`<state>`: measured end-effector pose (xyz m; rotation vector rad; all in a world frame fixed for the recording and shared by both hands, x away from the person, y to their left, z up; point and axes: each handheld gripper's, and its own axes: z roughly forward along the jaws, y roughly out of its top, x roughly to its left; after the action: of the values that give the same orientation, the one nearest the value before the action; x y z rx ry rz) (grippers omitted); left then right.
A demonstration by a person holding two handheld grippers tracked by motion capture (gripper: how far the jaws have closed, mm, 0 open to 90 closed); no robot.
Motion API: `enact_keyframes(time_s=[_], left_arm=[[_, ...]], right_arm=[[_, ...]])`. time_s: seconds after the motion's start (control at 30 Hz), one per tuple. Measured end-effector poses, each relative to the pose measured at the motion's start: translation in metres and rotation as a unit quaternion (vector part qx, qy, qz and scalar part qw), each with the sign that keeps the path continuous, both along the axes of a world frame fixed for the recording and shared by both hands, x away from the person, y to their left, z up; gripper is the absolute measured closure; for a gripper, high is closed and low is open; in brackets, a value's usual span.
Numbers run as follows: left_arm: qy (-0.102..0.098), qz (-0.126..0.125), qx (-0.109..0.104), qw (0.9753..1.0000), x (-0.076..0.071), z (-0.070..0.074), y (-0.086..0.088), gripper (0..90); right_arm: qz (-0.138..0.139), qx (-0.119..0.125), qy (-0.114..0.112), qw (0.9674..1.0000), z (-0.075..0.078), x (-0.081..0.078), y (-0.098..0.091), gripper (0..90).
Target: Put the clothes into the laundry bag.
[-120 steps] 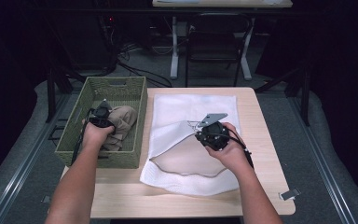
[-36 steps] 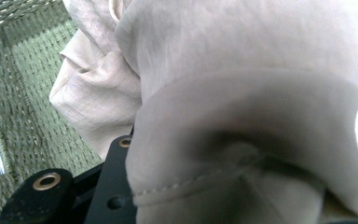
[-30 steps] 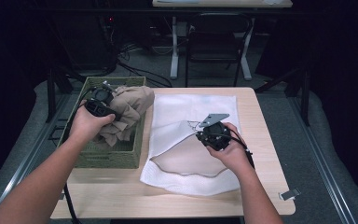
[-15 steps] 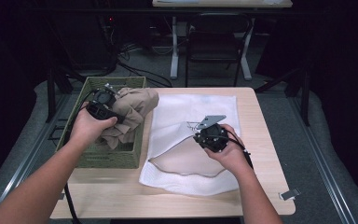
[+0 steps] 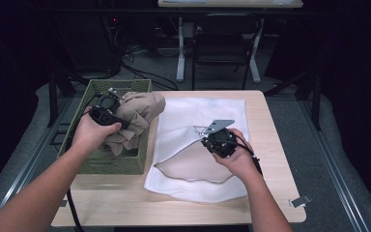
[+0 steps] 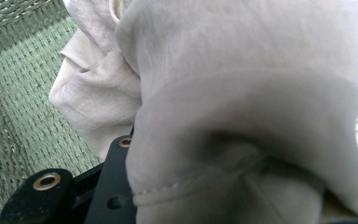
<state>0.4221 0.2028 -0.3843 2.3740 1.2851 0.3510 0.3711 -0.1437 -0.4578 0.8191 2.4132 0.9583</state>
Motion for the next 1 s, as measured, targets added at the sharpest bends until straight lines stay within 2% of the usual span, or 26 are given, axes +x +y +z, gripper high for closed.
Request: enact_keyframes(time_s=[0.47, 0.73, 1.0], left_arm=[[-0.005, -0.027, 0.002, 0.9996, -0.018, 0.01, -0.007, 64.9], [-0.008, -0.034, 0.005, 0.9994, -0.024, 0.015, -0.009, 64.9], [0.001, -0.043, 0.009, 0.999, -0.029, 0.017, -0.012, 64.9]], right_arm=[[-0.003, 0.008, 0.004, 1.0, 0.001, 0.0, -0.003, 87.1], [-0.003, 0.01, 0.004, 0.9999, 0.001, 0.0, -0.003, 87.1], [-0.004, 0.012, 0.004, 0.9999, 0.002, 0.0, -0.004, 87.1]])
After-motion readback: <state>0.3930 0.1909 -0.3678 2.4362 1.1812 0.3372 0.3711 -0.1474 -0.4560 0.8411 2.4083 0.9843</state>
